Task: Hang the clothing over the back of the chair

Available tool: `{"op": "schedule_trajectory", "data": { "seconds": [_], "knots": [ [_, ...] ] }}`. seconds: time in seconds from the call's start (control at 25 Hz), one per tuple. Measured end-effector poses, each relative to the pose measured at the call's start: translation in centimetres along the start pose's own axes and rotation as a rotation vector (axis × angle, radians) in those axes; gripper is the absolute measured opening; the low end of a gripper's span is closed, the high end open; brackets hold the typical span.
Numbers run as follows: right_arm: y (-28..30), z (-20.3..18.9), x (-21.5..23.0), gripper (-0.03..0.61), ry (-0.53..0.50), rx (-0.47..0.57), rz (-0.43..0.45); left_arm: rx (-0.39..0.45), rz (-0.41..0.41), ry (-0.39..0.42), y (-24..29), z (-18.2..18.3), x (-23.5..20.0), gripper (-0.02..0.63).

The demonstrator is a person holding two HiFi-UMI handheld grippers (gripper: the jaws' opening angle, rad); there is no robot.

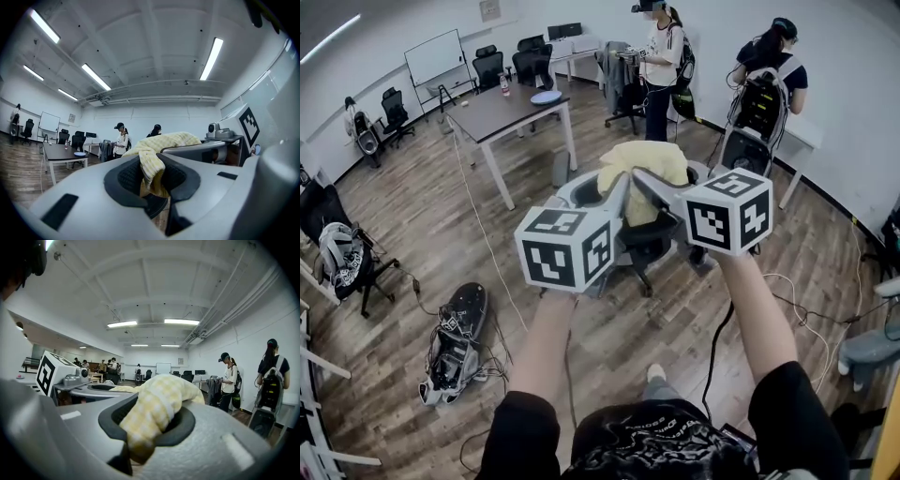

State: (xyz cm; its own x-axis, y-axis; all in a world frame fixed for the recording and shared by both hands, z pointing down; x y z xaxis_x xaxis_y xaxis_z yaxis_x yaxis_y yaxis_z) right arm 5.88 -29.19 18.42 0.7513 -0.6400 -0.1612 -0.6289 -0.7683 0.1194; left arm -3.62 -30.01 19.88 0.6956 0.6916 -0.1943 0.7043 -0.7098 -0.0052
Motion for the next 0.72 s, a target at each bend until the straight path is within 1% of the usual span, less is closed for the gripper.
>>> {"op": "schedule_trajectory", "data": {
  "seconds": [0.12, 0.24, 0.4, 0.72],
  "knots": [
    [-0.5, -0.6, -0.8, 0.081, 0.001, -0.012, 0.011, -0.004, -0.002, -0.020, -0.8, -0.8, 0.3, 0.074],
    [-1.2, -1.6, -1.8, 0.081, 0.009, -0.029, 0.024, -0.017, 0.007, -0.010, -1.7, -2.1, 0.8, 0.074],
    [-1.8, -2.9, -3.0, 0.081, 0.015, -0.043, 0.041, -0.022, -0.005, -0.052, -2.8, -3.6, 1.1, 0.074],
    [-2.8, -5.0, -5.2, 0.081, 0.048, -0.037, 0.033, -0.041, -0.007, -0.077, -4.7, -6.0, 1.5, 0.074]
  ]
}}
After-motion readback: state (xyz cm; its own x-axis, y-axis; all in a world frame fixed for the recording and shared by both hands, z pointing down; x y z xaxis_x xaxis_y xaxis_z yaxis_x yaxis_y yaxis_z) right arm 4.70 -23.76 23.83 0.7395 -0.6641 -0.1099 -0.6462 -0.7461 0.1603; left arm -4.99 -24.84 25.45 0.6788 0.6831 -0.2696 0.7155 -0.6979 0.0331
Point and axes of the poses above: the fingertips, and each gripper's own axes: y forward along the fingers, x to its right, z out of its top, the point moved 5 cm from there along -y, backward along the fingers, and after that the axes turned 7 degrees about -y, right-handed, at the moved point
